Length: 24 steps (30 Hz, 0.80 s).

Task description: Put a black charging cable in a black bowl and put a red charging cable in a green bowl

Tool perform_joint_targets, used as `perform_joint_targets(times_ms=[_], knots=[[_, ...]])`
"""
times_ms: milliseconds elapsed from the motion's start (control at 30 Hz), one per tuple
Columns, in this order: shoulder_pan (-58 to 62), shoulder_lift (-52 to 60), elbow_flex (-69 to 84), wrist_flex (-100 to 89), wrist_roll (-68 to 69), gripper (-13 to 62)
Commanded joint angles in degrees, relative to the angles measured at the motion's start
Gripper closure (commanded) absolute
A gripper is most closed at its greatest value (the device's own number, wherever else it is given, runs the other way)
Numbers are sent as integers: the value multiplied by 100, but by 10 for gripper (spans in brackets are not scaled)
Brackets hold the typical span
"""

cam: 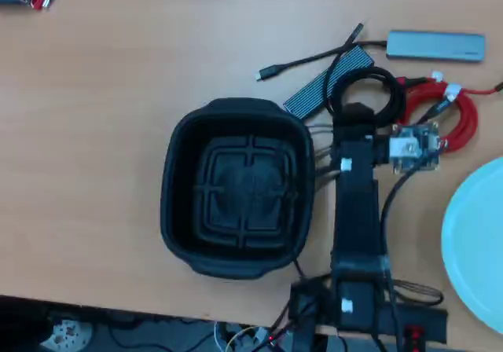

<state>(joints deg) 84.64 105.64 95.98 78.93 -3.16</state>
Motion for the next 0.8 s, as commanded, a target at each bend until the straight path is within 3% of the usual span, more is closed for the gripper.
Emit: perform_joint_targets(times_ms=[0, 367, 767], knots=[[114, -369, -703, 229, 308, 165], [255, -2004, -923, 360, 1081, 163], [-290, -2320, -976, 299, 1187, 165]])
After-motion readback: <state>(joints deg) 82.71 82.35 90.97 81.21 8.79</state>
